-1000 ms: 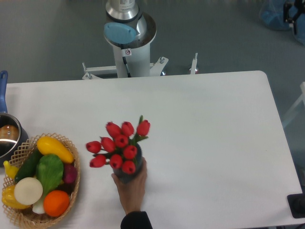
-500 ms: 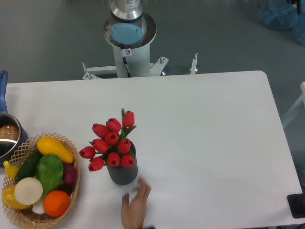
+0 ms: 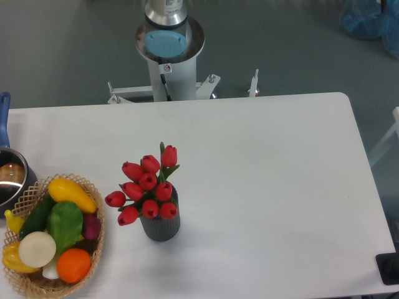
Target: Insert the flowers into the vase
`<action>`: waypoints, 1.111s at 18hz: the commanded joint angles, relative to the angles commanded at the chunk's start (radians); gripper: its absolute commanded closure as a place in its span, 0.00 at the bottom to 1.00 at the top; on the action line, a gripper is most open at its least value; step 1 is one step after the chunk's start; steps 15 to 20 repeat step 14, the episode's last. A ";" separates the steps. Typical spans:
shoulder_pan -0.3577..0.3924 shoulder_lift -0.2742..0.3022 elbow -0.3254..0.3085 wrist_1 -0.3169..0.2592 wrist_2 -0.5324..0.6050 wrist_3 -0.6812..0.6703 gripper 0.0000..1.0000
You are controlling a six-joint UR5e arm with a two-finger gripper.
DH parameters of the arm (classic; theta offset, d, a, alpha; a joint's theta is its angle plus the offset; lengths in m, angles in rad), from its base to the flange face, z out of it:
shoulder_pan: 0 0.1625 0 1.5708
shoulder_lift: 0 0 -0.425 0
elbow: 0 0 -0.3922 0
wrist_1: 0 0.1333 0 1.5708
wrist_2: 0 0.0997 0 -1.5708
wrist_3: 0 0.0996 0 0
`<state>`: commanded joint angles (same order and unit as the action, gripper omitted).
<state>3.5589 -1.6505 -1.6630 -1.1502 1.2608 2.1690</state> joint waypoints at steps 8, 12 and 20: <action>-0.101 -0.009 0.126 -0.192 0.189 -0.018 0.00; -0.153 -0.015 0.166 -0.244 0.279 -0.023 0.00; -0.170 -0.017 0.170 -0.250 0.298 -0.032 0.00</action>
